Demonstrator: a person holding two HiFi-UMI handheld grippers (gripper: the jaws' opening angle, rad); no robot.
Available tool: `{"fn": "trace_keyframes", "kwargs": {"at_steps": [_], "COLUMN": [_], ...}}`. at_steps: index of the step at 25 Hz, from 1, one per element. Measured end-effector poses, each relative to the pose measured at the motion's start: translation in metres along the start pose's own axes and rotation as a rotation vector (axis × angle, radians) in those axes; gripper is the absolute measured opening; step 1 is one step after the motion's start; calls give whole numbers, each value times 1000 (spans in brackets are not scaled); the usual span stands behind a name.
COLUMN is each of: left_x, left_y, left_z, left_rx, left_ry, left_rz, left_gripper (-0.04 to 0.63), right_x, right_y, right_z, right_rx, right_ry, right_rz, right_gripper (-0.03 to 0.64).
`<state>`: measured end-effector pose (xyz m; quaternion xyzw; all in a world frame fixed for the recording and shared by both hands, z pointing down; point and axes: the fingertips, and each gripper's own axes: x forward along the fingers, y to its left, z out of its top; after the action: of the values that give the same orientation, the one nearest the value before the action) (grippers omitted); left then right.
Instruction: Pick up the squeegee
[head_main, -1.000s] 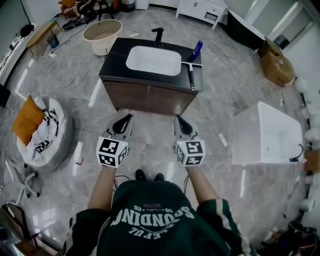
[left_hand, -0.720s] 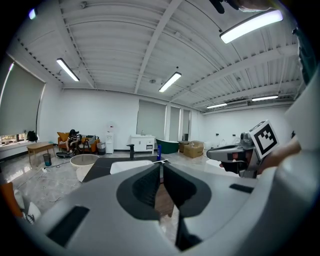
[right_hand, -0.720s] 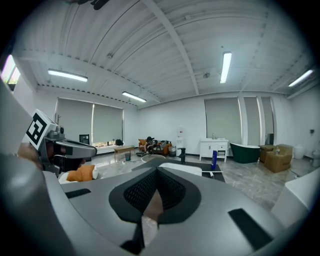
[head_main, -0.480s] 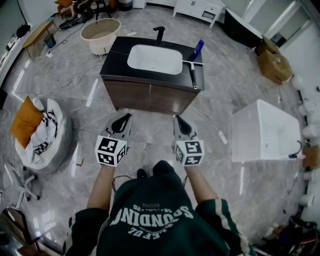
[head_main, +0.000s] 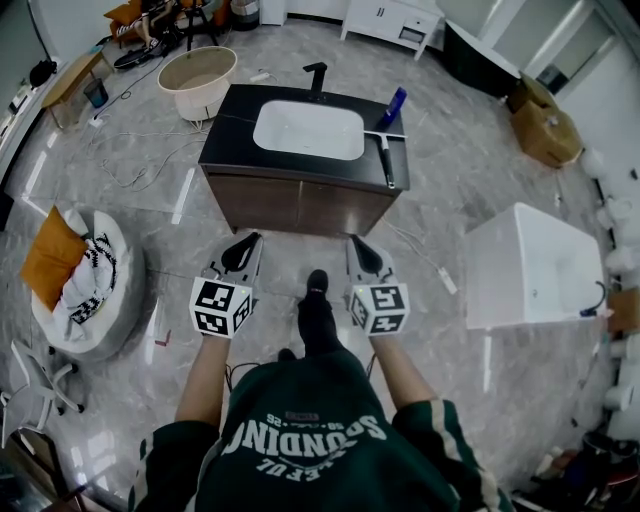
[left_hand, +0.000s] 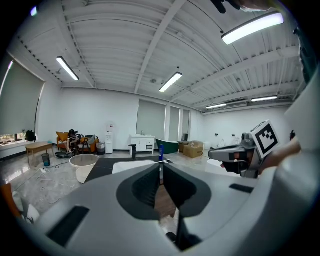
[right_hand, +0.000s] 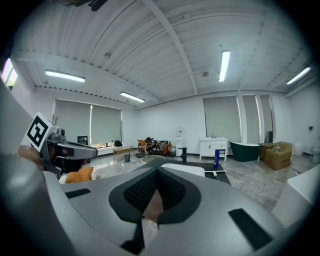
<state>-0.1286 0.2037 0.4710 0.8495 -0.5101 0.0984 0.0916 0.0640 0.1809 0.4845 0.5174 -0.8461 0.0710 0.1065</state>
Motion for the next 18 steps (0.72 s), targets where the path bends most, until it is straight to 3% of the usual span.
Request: {"fn": "trace_keyframes", "kwargs": {"at_steps": [9,18], "left_x": [41,115], "left_y": [23,58], "left_z": [1,14], "left_rx": [12,22], "left_ry": [32,58], "left_rz": [3,5], "left_gripper": [23,23], "right_x": [46,122], "right_y": [-24,-73], "right_z": [-8,-2], "right_rx": [24,54], "right_ry": [19,30], "right_rz": [1,-6], "right_gripper": [2,2]}}
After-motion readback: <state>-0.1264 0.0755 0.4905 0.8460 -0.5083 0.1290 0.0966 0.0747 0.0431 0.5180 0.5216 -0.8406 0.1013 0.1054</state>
